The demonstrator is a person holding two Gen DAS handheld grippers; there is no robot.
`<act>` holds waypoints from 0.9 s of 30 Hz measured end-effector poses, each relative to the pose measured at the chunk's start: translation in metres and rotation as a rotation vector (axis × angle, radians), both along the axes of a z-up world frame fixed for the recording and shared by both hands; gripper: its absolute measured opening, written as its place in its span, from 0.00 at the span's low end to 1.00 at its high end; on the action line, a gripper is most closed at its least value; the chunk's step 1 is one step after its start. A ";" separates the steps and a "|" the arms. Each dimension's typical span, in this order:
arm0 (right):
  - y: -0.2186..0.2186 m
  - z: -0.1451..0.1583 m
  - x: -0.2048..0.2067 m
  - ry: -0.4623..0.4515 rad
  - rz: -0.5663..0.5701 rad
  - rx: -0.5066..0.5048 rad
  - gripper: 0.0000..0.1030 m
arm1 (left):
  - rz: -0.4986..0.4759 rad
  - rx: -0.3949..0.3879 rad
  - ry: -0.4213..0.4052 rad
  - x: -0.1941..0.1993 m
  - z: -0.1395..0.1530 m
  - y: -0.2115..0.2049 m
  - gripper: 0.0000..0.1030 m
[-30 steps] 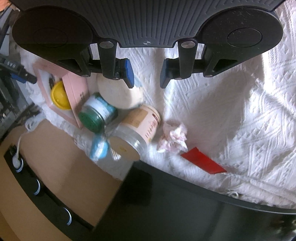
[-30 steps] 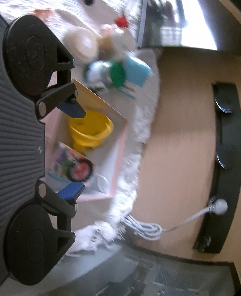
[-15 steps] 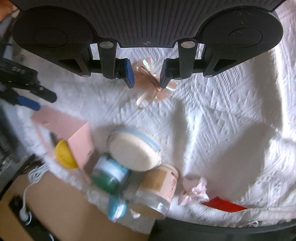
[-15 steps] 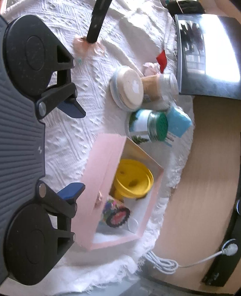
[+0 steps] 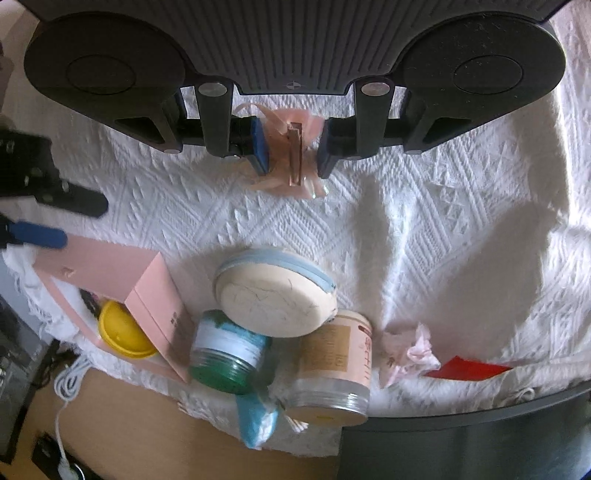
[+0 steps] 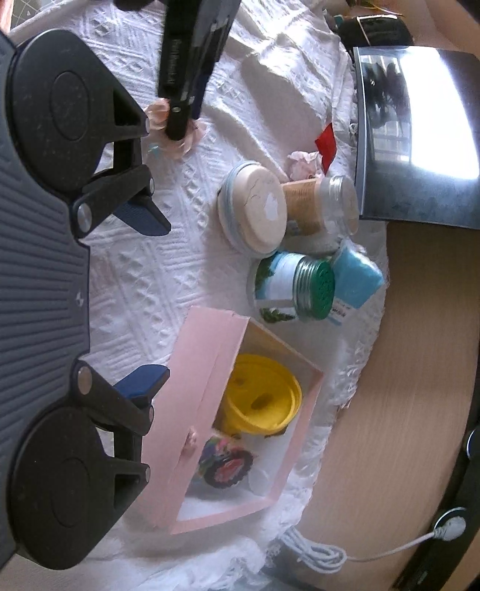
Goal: Organize soft objects
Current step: 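Reach the left tool to the pink ribbon bow and grasp it, then grasp the red card with the right tool while the left tool holds the bow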
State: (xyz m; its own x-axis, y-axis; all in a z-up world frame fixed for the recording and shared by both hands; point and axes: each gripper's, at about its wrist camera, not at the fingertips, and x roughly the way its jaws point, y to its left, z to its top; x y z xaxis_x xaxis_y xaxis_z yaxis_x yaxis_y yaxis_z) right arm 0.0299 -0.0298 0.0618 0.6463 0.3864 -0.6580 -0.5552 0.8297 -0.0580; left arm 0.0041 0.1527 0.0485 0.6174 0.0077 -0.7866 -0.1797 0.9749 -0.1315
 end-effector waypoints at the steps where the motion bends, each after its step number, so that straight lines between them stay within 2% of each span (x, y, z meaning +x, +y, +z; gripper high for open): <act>1: 0.003 0.001 0.001 -0.003 0.005 0.003 0.75 | -0.003 0.006 0.003 -0.001 0.000 -0.001 0.21; 6: 0.020 0.010 0.006 -0.044 0.049 0.020 0.75 | 0.021 -0.066 -0.021 -0.015 0.001 0.011 0.18; 10: 0.051 0.018 0.013 -0.098 0.136 0.015 0.75 | 0.085 -0.093 -0.034 -0.034 0.007 0.032 0.17; 16: 0.121 0.024 0.023 -0.174 0.281 -0.009 0.75 | 0.200 -0.078 -0.083 -0.068 0.030 0.075 0.17; 18: 0.155 0.024 0.023 -0.242 0.332 -0.058 0.74 | 0.253 -0.089 -0.099 -0.077 0.035 0.094 0.17; 20: 0.186 0.024 0.019 -0.315 0.397 -0.110 0.68 | 0.292 -0.098 -0.106 -0.083 0.041 0.114 0.17; 22: 0.220 0.021 0.016 -0.393 0.463 -0.177 0.57 | 0.319 -0.110 -0.120 -0.087 0.048 0.133 0.17; 24: 0.254 0.012 0.015 -0.473 0.519 -0.252 0.56 | 0.342 -0.125 -0.128 -0.091 0.054 0.152 0.17; 27: 0.302 -0.008 0.023 -0.544 0.559 -0.365 0.48 | 0.361 -0.147 -0.149 -0.099 0.062 0.176 0.17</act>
State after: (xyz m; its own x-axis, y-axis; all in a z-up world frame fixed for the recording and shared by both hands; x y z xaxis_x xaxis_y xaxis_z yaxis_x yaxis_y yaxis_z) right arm 0.0527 0.2721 0.0534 0.6857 0.5666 -0.4570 -0.6942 0.3203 -0.6445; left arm -0.0947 0.3282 0.1108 0.7028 0.1383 -0.6978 -0.4746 0.8218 -0.3152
